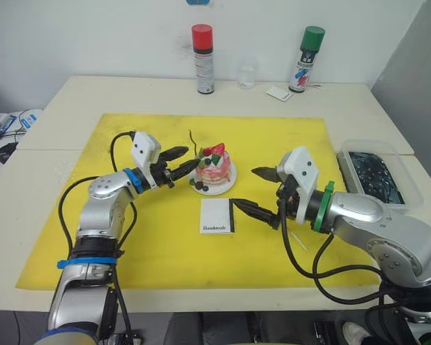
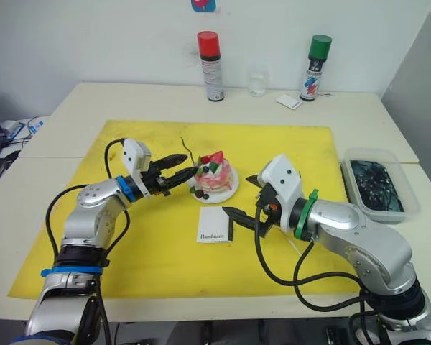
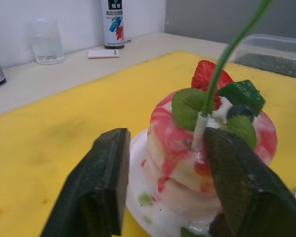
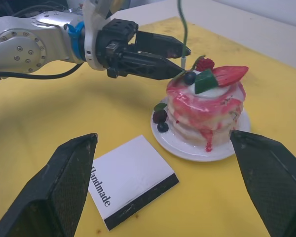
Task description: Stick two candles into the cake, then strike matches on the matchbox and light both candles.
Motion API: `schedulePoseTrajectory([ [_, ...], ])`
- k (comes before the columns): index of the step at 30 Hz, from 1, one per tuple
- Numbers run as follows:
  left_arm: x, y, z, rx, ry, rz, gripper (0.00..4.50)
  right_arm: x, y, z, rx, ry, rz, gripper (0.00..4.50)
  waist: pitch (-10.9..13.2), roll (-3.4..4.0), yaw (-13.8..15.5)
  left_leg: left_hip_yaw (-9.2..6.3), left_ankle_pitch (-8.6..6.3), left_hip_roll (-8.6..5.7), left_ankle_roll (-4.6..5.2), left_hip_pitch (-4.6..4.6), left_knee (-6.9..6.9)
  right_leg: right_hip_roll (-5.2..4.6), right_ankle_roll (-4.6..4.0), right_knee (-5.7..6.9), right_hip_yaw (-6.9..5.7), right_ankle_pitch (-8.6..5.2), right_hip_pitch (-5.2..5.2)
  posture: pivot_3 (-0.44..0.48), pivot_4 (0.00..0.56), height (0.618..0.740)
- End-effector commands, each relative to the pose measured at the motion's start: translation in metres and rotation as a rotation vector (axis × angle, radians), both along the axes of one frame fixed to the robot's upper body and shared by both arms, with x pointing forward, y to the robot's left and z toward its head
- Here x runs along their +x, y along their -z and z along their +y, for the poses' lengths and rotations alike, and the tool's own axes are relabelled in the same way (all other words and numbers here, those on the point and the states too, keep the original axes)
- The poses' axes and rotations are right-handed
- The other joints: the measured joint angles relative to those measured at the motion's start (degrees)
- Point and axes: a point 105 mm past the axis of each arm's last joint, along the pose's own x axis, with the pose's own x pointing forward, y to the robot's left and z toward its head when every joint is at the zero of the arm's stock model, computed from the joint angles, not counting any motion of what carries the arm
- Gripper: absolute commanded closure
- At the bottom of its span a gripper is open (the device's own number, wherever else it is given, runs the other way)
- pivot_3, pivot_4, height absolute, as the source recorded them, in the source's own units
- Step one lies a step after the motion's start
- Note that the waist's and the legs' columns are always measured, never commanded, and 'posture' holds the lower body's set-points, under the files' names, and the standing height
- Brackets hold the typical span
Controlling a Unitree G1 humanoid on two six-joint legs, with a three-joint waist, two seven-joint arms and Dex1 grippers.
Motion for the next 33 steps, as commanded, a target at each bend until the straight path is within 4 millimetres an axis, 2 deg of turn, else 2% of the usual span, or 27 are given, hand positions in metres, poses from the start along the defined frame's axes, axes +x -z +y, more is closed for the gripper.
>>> schedulePoseTrajectory([
  [1, -0.004, -0.027, 0.013, 0.009, -0.024, -0.086, 0.42, -0.001, -0.020, -0.002, 0.058, 0.026, -0.090, 0.00, 0.0, 0.00, 0.0, 0.00, 0.00, 0.00, 0.00, 0.00, 0.00, 0.00, 0.00, 0.00, 0.00, 0.00, 0.00, 0.000, 0.150, 0.740],
  [2, -0.005, -0.032, 0.017, 0.014, -0.032, -0.094, 0.07, 0.000, -0.022, -0.002, 0.069, 0.035, -0.098, 0.00, 0.0, 0.00, 0.0, -0.01, 0.00, 0.00, 0.00, 0.00, 0.00, 0.00, 0.00, 0.02, 0.00, 0.00, -0.01, 0.000, 0.150, 0.740],
  [5, -0.011, -0.039, 0.019, 0.036, -0.006, -0.089, 0.02, 0.001, -0.027, -0.003, 0.093, 0.044, -0.114, 0.00, 0.0, 0.00, -0.1, 0.01, 0.00, -0.01, 0.00, 0.00, 0.01, -0.01, 0.01, 0.04, 0.01, 0.00, -0.01, 0.000, 0.150, 0.740],
  [10, -0.055, -0.031, -0.004, 0.182, 0.270, 0.037, 0.02, -0.002, -0.029, -0.022, 0.092, 0.086, -0.133, 0.00, 0.0, 0.00, 0.0, 0.04, 0.00, -0.02, 0.00, -0.01, -0.03, -0.03, -0.01, 0.00, 0.03, -0.01, -0.02, 0.000, 0.150, 0.740],
  [15, -0.094, -0.016, -0.026, 0.334, 0.500, 0.094, 0.02, -0.010, 0.001, -0.059, -0.119, 0.184, -0.219, 0.00, 0.0, 0.01, 0.2, 0.04, -0.01, -0.03, 0.00, -0.03, -0.09, -0.08, -0.01, -0.18, -0.01, -0.02, 0.02, 0.000, 0.150, 0.740],
  [22, -0.120, -0.004, -0.049, 0.350, 0.675, 0.078, 0.02, -0.032, 0.066, -0.093, -0.208, 0.329, -0.056, 0.00, 0.0, 0.01, 0.0, 0.06, 0.00, 0.01, 0.00, 0.04, -0.03, -0.02, 0.24, -0.09, 0.06, -0.17, 0.03, 0.000, 0.150, 0.740],
  [27, -0.123, -0.003, -0.055, 0.344, 0.707, 0.072, 0.02, -0.035, 0.096, -0.099, -0.224, 0.393, 0.003, 0.00, 0.0, 0.00, -0.2, 0.21, 0.01, -0.01, 0.00, 0.27, 0.03, -0.02, 0.32, 0.01, 0.25, -0.13, 0.12, 0.000, 0.150, 0.740],
  [30, -0.124, 0.000, -0.052, 0.348, 0.710, 0.083, 0.02, -0.033, 0.107, -0.101, -0.208, 0.438, 0.038, 0.00, 0.0, 0.01, -0.2, 0.21, 0.02, -0.01, 0.00, 0.31, 0.03, -0.02, 0.30, 0.11, 0.28, -0.14, 0.11, 0.000, 0.150, 0.740],
  [33, -0.132, 0.009, -0.045, 0.383, 0.738, 0.119, 0.00, -0.035, 0.115, -0.101, -0.202, 0.448, 0.067, 0.62, 0.0, 0.01, -0.2, 0.25, 0.02, 0.00, 0.00, 0.34, 0.02, 0.00, 0.27, 0.12, 0.32, -0.16, 0.11, 0.000, 0.150, 0.740],
])
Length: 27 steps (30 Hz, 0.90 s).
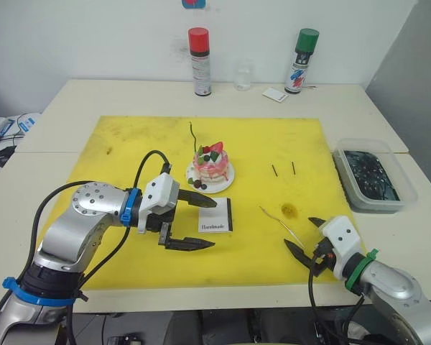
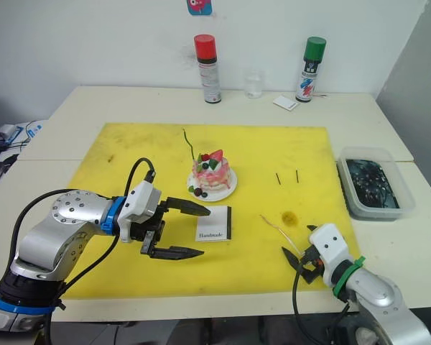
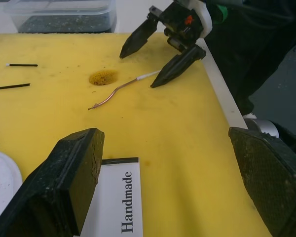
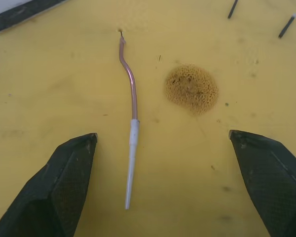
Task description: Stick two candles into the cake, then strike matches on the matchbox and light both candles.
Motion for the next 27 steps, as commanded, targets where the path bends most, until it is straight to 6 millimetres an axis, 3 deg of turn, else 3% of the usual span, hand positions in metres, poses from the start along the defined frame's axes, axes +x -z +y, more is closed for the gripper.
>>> schedulePoseTrajectory([
  [1, -0.010, 0.002, 0.004, 0.028, 0.046, -0.014, 0.00, -0.001, 0.004, -0.003, -0.017, 0.017, 0.000, 0.93, 0.0, 0.00, 0.0, -0.01, 0.00, 0.01, 0.00, 0.00, -0.01, 0.00, -0.02, 0.00, -0.01, -0.01, 0.00, 0.000, 0.150, 0.740],
  [5, -0.011, 0.002, 0.005, 0.001, 0.028, -0.010, 0.00, -0.002, 0.004, 0.000, 0.006, -0.002, 0.017, 2.46, 0.0, -0.02, 0.1, -0.03, 0.00, -0.01, 0.00, 0.00, 0.01, -0.02, -0.03, 0.01, -0.03, -0.02, 0.02, 0.000, 0.150, 0.740],
  [11, -0.013, 0.005, 0.009, -0.010, 0.019, 0.002, 0.00, -0.006, -0.008, 0.007, 0.059, -0.049, 0.035, 4.37, 0.0, -0.02, 0.1, -0.01, 0.02, -0.03, 0.01, 0.03, 0.05, -0.05, 0.00, 0.02, 0.02, 0.00, 0.05, 0.000, 0.150, 0.740],
  [15, -0.017, 0.006, 0.010, -0.026, 0.014, 0.016, 0.00, -0.009, -0.027, 0.013, 0.090, -0.106, 0.034, 4.44, 0.0, -0.02, 0.2, -0.01, 0.02, -0.02, 0.01, 0.02, 0.02, -0.03, 0.00, 0.03, 0.02, 0.00, 0.02, 0.000, 0.150, 0.740],
  [19, -0.019, 0.003, 0.008, -0.059, 0.012, 0.033, 0.00, -0.010, -0.039, 0.002, 0.079, -0.118, 0.043, 4.44, 0.0, -0.01, 0.2, -0.07, 0.01, -0.01, 0.01, 0.00, -0.02, -0.01, -0.06, 0.04, -0.04, -0.04, 0.01, 0.000, 0.150, 0.740],
  [22, -0.023, 0.002, 0.004, -0.067, 0.024, 0.044, 0.00, -0.014, -0.041, -0.013, 0.065, -0.132, 0.060, 4.44, 0.0, -0.01, 0.3, -0.04, 0.01, -0.02, 0.02, 0.00, -0.02, -0.02, -0.05, 0.01, -0.03, -0.04, 0.03, 0.000, 0.150, 0.740],
  [27, -0.026, -0.008, -0.006, -0.101, 0.024, 0.064, 0.00, -0.022, -0.028, -0.060, -0.014, -0.119, 0.085, 4.44, 0.0, -0.03, 0.4, -0.05, 0.01, -0.05, 0.02, -0.01, -0.01, -0.04, -0.05, -0.02, -0.05, -0.05, 0.07, 0.000, 0.150, 0.740],
])
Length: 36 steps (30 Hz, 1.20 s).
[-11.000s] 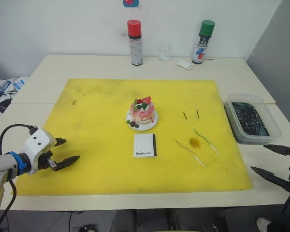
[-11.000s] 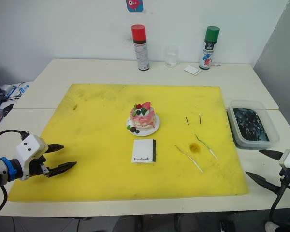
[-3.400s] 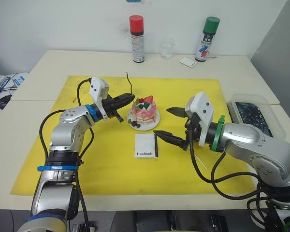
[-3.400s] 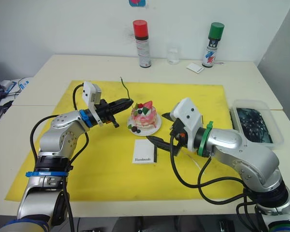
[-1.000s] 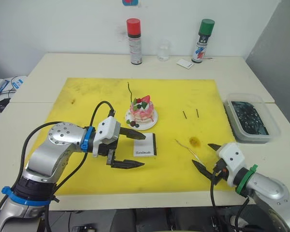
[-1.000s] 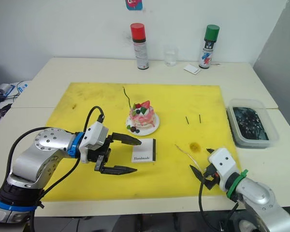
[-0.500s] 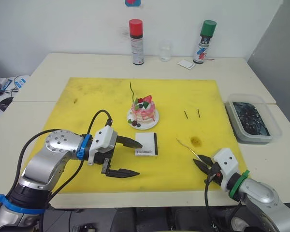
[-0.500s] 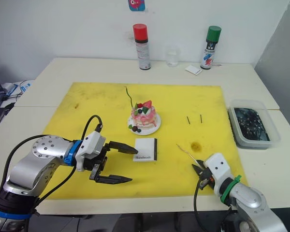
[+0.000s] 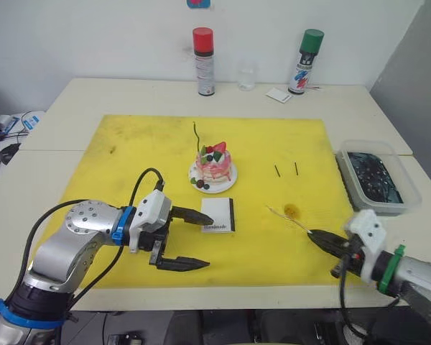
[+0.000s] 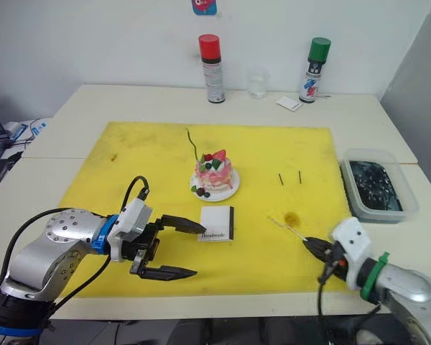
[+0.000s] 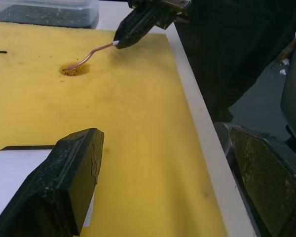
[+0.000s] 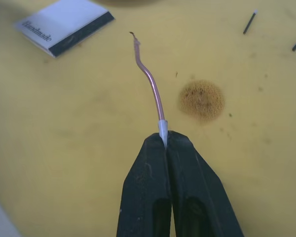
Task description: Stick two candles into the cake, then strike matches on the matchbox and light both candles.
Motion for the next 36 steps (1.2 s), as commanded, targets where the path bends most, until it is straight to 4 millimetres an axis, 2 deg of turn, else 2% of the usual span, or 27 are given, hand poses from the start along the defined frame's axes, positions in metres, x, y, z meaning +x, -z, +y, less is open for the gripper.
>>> schedulePoseTrajectory([
  [1, -0.005, -0.018, -0.009, -0.042, 0.024, -0.027, 0.00, 0.000, -0.005, -0.025, -0.040, -0.003, -0.046, 4.44, 0.0, 0.00, -0.1, 0.03, 0.00, 0.01, 0.00, 0.02, 0.01, 0.00, 0.01, -0.01, 0.02, 0.01, 0.01, 0.000, 0.150, 0.740],
  [11, -0.018, -0.041, -0.037, -0.126, 0.098, -0.020, 0.00, -0.001, 0.005, -0.049, -0.055, 0.003, -0.023, 4.44, 0.0, 0.01, -0.3, 0.04, 0.00, 0.01, 0.00, 0.33, 0.01, 0.04, 0.01, 0.10, 0.08, 0.01, 0.22, 0.000, 0.150, 0.740],
  [21, -0.026, -0.044, -0.054, -0.136, 0.129, -0.046, 0.00, -0.008, 0.015, -0.061, -0.068, 0.001, 0.033, 4.44, 0.0, 0.02, -0.2, 0.01, 0.00, 0.01, 0.00, 0.47, 0.01, 0.04, 0.00, 0.08, 0.07, 0.00, 0.38, 0.000, 0.150, 0.740],
  [24, -0.024, -0.043, -0.054, -0.136, 0.120, -0.060, 0.00, -0.008, 0.016, -0.066, -0.065, 0.015, 0.038, 3.81, 0.0, 0.02, -0.2, 0.02, 0.00, -0.01, 0.00, 0.50, 0.02, 0.04, 0.00, 0.07, 0.08, 0.00, 0.42, 0.000, 0.150, 0.740],
  [28, -0.023, -0.042, -0.055, -0.135, 0.112, -0.066, 0.00, -0.007, 0.013, -0.068, -0.067, 0.009, 0.034, 2.43, 0.0, 0.02, -0.2, 0.02, 0.00, -0.01, 0.00, 0.49, 0.02, 0.03, 0.00, 0.06, 0.08, 0.00, 0.43, 0.000, 0.150, 0.740],
  [31, -0.021, -0.039, -0.053, -0.121, 0.090, -0.077, 0.00, -0.013, 0.003, -0.065, -0.101, -0.048, 0.035, 1.41, 0.0, 0.05, -0.2, 0.01, 0.00, -0.02, 0.00, 0.49, 0.01, 0.03, 0.00, 0.06, 0.08, 0.00, 0.42, 0.000, 0.150, 0.740],
  [36, -0.013, -0.033, -0.054, -0.109, 0.035, -0.104, 0.00, -0.019, -0.022, -0.056, -0.147, -0.123, 0.045, 1.41, 0.0, 0.08, -0.3, 0.01, 0.00, -0.01, 0.00, 0.49, 0.00, 0.03, 0.00, 0.05, 0.08, 0.00, 0.43, 0.000, 0.150, 0.740],
])
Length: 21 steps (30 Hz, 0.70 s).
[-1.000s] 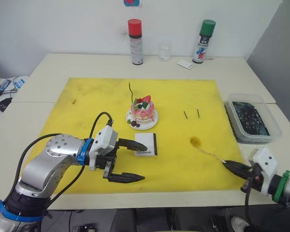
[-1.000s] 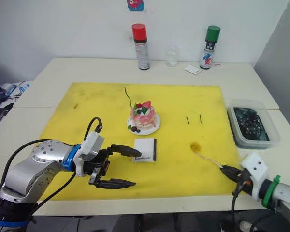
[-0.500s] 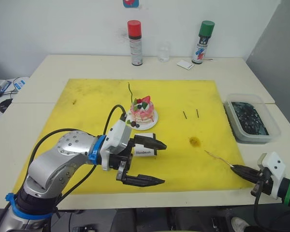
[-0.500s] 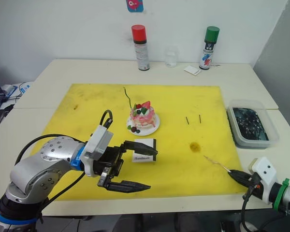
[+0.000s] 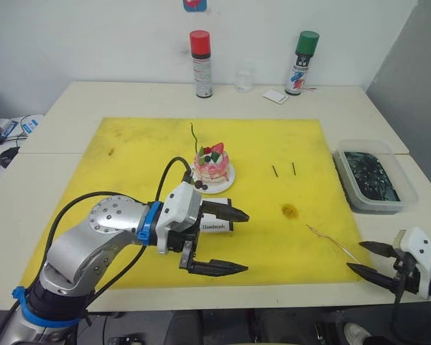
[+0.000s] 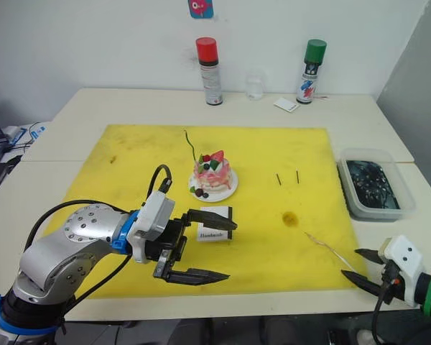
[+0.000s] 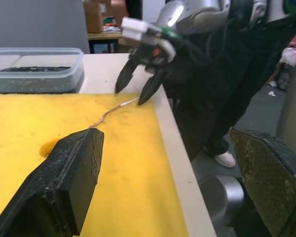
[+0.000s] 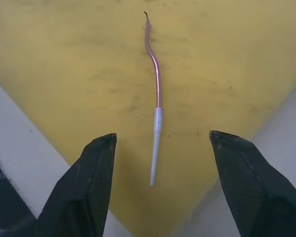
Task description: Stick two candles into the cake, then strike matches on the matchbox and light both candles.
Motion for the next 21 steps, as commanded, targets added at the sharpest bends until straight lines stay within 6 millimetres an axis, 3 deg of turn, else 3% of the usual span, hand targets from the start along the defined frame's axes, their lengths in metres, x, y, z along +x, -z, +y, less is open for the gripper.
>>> schedulePoseTrajectory([
  [1, 0.000, 0.001, -0.003, -0.004, -0.005, -0.037, 0.00, 0.000, -0.028, 0.010, -0.039, -0.051, -0.014, 1.41, 0.0, -0.01, 0.0, -0.01, 0.00, 0.00, 0.00, 0.00, 0.00, 0.00, 0.00, 0.00, 0.00, 0.00, 0.00, 0.000, 0.150, 0.740],
  [7, -0.008, 0.005, -0.013, -0.018, 0.039, -0.071, 0.00, 0.006, -0.036, 0.017, -0.339, -0.015, 0.196, 1.41, 0.0, -0.01, -0.1, 0.03, 0.00, -0.01, 0.00, 0.01, 0.03, -0.02, 0.04, -0.03, 0.04, 0.03, 0.02, 0.000, 0.150, 0.740],
  [13, -0.017, 0.014, -0.020, 0.012, 0.111, -0.156, 0.00, 0.031, -0.033, 0.033, -0.312, 0.081, 0.245, 1.41, 0.0, -0.13, 0.2, 0.00, 0.00, -0.02, 0.00, -0.06, -0.03, -0.03, 0.05, -0.21, 0.03, 0.04, 0.01, 0.000, 0.150, 0.740],
  [21, -0.018, 0.017, -0.022, -0.004, 0.090, -0.159, 0.00, 0.040, -0.022, 0.039, -0.366, 0.068, 0.308, 1.41, 0.0, -0.06, 0.2, -0.01, -0.07, 0.00, 0.11, -0.50, -0.08, -0.04, 0.11, -0.79, -0.06, 0.07, -0.13, 0.000, 0.150, 0.740],
])
